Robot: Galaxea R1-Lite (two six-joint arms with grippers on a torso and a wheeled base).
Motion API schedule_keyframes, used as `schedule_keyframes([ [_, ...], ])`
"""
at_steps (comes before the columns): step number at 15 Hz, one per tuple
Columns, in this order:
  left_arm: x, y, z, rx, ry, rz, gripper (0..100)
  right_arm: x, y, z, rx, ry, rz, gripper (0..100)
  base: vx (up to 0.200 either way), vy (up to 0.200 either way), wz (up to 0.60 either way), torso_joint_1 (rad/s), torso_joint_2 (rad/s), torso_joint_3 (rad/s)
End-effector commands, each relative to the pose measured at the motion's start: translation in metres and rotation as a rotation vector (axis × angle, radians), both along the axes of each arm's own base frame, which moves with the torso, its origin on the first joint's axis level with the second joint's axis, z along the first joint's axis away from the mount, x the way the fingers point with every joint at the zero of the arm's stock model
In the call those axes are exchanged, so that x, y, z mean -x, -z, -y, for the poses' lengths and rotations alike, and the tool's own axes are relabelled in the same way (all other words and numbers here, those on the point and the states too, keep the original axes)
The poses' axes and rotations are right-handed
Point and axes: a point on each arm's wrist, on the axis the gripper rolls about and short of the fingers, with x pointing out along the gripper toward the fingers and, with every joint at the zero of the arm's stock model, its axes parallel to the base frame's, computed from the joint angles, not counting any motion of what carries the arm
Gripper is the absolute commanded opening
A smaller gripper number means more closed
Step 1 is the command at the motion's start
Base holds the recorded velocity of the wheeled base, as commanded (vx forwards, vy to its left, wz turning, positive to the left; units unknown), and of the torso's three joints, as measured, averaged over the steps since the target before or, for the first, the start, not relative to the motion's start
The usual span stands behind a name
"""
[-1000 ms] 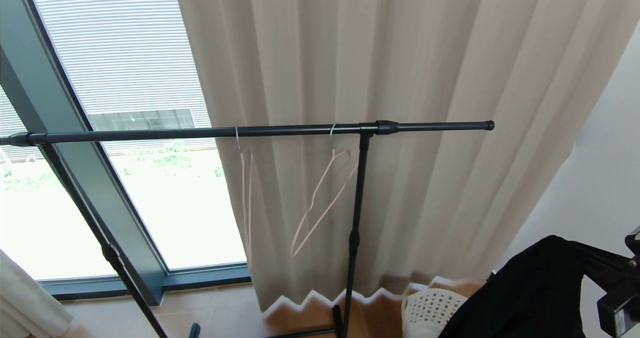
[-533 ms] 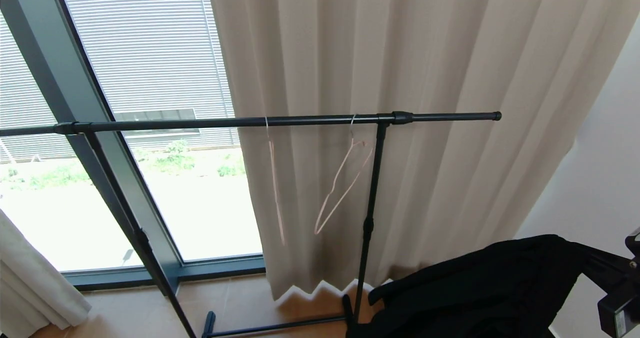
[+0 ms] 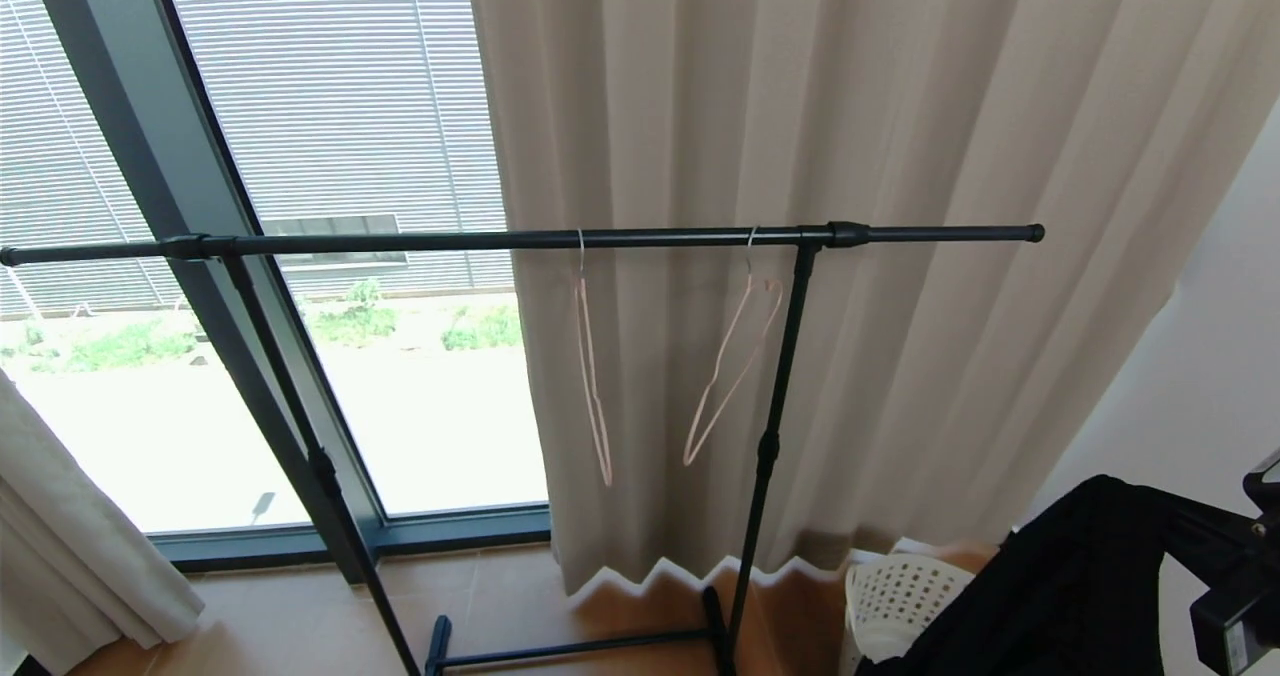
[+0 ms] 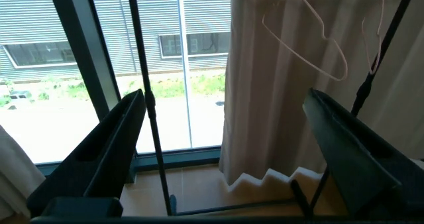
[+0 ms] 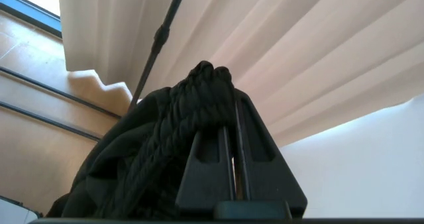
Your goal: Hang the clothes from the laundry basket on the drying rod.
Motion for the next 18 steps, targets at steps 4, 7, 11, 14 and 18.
schedule_keyframes([
  [4,-0.0001,-0.0001,0.0,0.0,-0.002,-0.001,100,-0.0004,-0.0004,-0.0002,0.0,-0.001,0.001,0,0.0,0.0,0.15,0.004,0.0,-0.001],
  [7,-0.0001,-0.0001,0.0,0.0,-0.002,-0.001,100,-0.0005,0.0002,-0.0002,0.001,-0.001,-0.002,0,0.0,0.0,0.0,0.0,0.0,0.0],
  [11,-0.0001,-0.0001,0.0,0.0,-0.002,-0.001,100,-0.0029,0.0016,-0.001,0.018,-0.006,-0.013,0,0.0,0.0,0.0,0.0,0.0,0.0],
  [14,-0.0001,-0.0001,0.0,0.0,-0.002,-0.001,100,-0.003,0.0021,-0.0011,0.023,-0.007,-0.014,0,0.0,0.0,0.2,0.001,0.0,0.001],
  [18,-0.0001,-0.0001,0.0,0.002,-0.002,-0.001,100,-0.0026,0.0023,-0.001,0.024,-0.008,-0.014,0,0.0,0.0,0.0,0.0,0.0,0.0],
])
